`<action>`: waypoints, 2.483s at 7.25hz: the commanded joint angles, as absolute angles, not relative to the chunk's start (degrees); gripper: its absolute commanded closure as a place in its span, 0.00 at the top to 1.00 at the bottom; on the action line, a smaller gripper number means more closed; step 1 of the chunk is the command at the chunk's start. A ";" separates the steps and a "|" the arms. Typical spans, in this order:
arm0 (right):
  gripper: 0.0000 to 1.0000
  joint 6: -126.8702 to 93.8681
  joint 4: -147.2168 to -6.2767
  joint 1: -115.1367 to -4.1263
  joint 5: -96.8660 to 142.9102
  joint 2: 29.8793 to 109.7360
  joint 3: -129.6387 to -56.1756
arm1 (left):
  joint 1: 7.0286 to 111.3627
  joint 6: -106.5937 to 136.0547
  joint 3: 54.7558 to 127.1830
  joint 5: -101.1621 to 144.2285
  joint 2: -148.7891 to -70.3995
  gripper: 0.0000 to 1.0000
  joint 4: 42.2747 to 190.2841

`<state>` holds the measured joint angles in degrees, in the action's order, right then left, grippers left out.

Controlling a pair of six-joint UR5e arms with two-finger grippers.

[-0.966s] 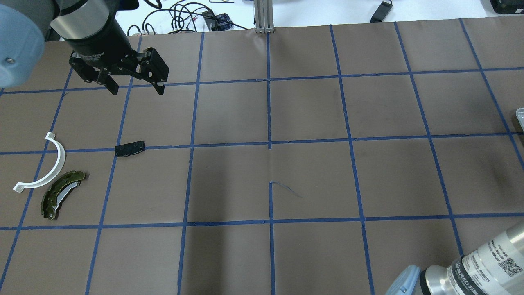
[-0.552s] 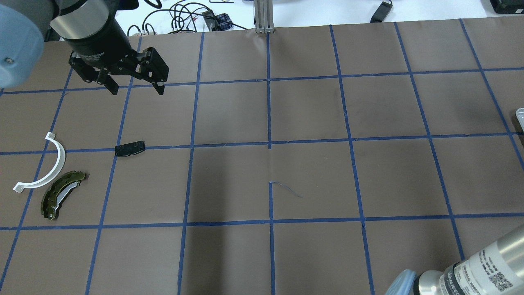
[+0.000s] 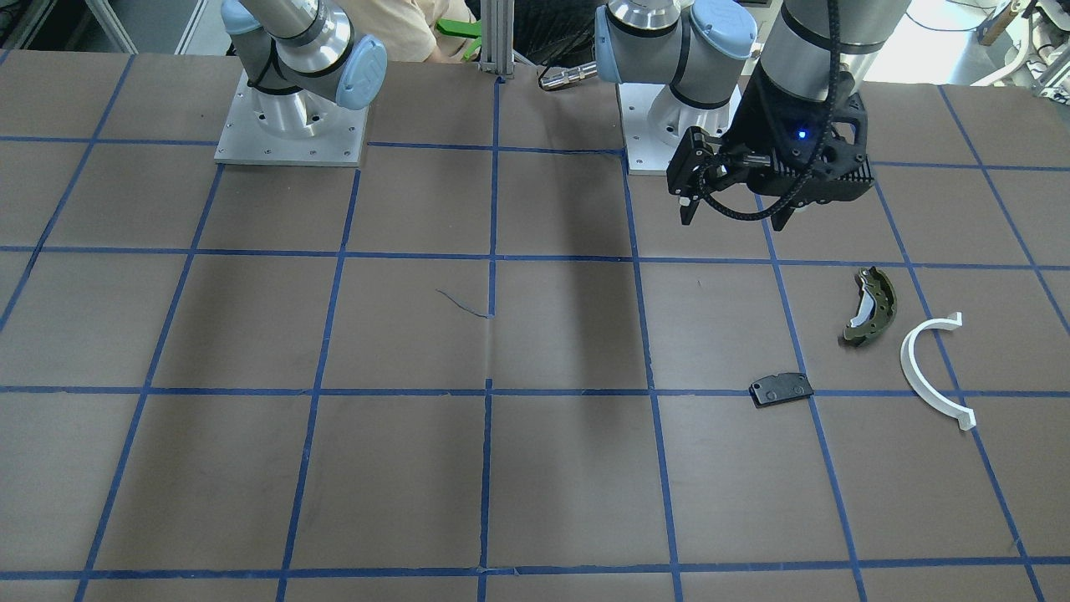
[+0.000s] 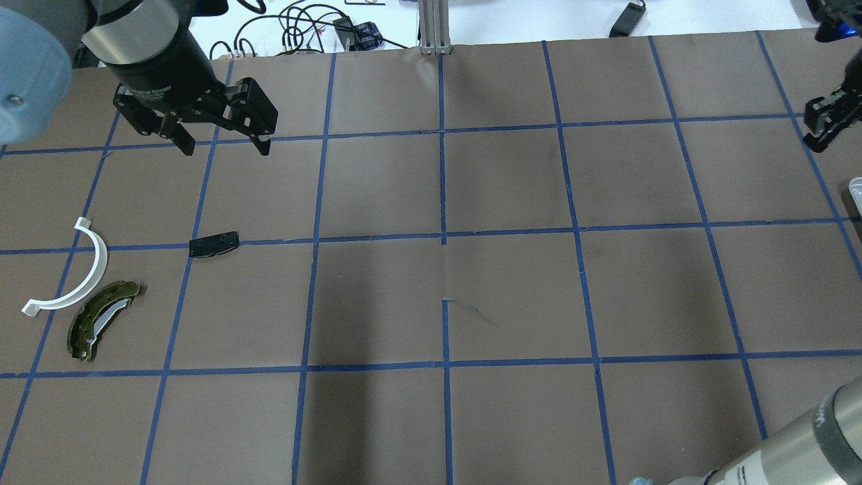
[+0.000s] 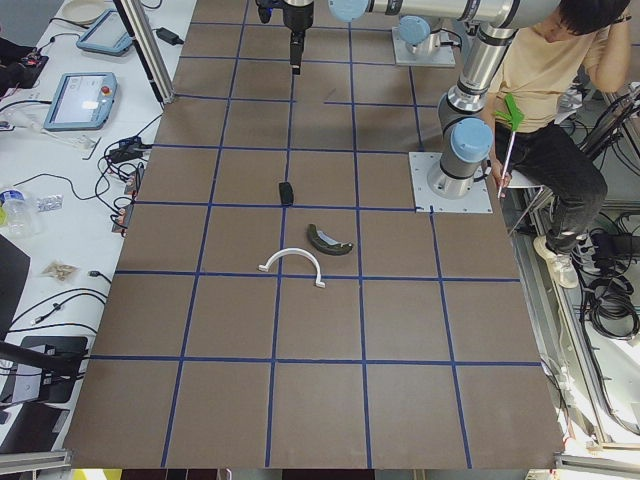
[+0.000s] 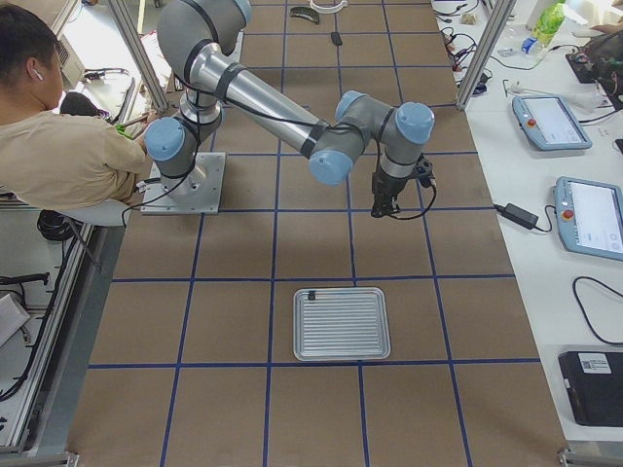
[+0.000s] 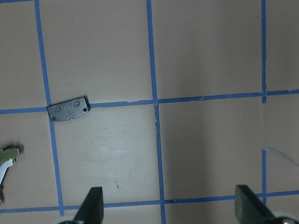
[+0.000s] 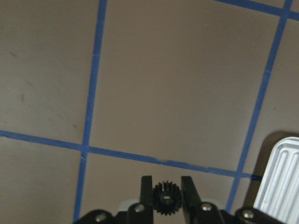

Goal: Place bearing gear from tray to pile

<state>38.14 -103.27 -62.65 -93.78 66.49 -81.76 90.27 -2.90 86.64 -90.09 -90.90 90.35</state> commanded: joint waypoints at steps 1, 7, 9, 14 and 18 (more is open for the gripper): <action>0.00 19.87 -103.01 -73.77 -92.20 66.62 -81.83 | 90.26 -2.90 86.49 -90.09 -90.97 1.00 90.35; 0.00 -24.29 -104.06 -104.64 -88.24 65.57 -83.57 | 90.26 -2.90 86.40 -90.09 -91.05 1.00 90.35; 0.00 -29.15 -108.86 -109.58 -88.24 64.42 -88.74 | 90.26 -2.90 86.31 -90.09 -91.05 1.00 90.35; 0.06 -31.99 -119.62 -116.27 -85.78 61.17 -95.97 | 90.26 -2.90 86.66 -89.82 -90.88 1.00 90.35; 1.00 -31.12 -124.62 -115.85 -85.78 61.61 -96.51 | 90.44 -2.81 87.45 -90.09 -91.14 1.00 90.26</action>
